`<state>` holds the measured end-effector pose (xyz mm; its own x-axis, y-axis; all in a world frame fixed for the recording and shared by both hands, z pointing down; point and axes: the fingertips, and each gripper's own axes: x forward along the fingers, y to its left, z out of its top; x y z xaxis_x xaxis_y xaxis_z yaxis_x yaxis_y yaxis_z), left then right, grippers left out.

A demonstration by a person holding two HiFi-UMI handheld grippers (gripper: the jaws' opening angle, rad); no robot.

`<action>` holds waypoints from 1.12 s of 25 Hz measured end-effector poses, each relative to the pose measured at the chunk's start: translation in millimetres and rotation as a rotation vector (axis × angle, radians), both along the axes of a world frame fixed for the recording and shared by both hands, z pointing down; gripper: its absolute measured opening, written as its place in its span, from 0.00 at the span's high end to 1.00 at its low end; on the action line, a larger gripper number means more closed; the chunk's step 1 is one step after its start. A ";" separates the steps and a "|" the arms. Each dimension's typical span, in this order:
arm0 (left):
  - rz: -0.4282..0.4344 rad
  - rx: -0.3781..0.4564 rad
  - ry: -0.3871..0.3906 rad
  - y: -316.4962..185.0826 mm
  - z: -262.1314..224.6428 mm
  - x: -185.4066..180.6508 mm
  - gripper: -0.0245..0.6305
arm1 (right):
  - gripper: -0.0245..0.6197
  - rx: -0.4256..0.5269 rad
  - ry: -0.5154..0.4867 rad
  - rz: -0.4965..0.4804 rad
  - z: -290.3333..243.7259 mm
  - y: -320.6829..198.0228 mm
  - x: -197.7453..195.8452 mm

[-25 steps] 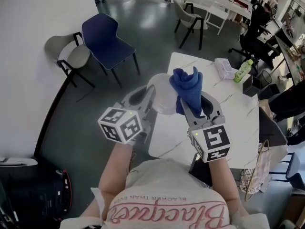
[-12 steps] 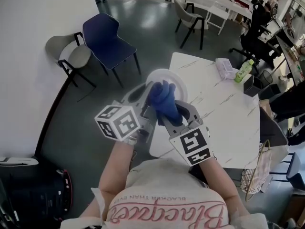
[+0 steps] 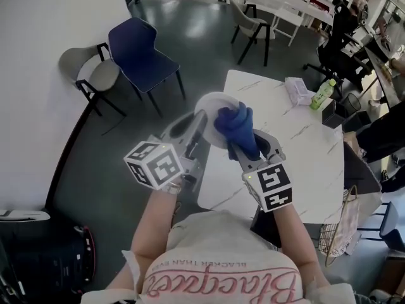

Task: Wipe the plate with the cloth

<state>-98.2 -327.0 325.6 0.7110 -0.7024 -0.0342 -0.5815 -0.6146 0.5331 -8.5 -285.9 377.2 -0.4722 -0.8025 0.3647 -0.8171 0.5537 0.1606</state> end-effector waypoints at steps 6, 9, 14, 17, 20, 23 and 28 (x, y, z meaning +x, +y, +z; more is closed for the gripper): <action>0.045 -0.004 -0.002 2.9 2.3 7.9 0.93 | 0.75 0.012 0.000 0.075 -1.3 -10.0 28.6; 0.069 0.004 -0.008 5.0 3.4 13.1 0.93 | 0.75 0.017 0.007 0.096 -2.4 -14.7 38.8; 0.049 0.045 -0.086 5.7 10.3 10.3 0.93 | 0.75 0.042 0.021 0.129 -8.8 -22.4 48.9; -0.003 0.133 -0.177 5.3 11.5 3.6 0.93 | 0.75 0.064 0.019 0.150 -16.3 -23.3 56.4; -0.026 0.270 -0.258 9.4 7.2 2.0 0.93 | 0.75 0.075 0.004 0.163 -24.8 -22.8 64.9; -0.025 0.453 -0.388 18.9 3.8 7.3 0.94 | 0.75 0.079 -0.014 0.138 -33.3 -19.6 69.4; 0.030 0.780 -0.616 42.3 2.4 22.9 0.94 | 0.75 0.053 -0.066 0.038 -45.5 -9.4 67.1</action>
<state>-75.4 -284.7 328.0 0.7773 -0.6215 -0.0977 -0.5991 -0.6838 -0.4166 58.6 -295.3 331.8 -0.4626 -0.8377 0.2902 -0.8471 0.5143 0.1341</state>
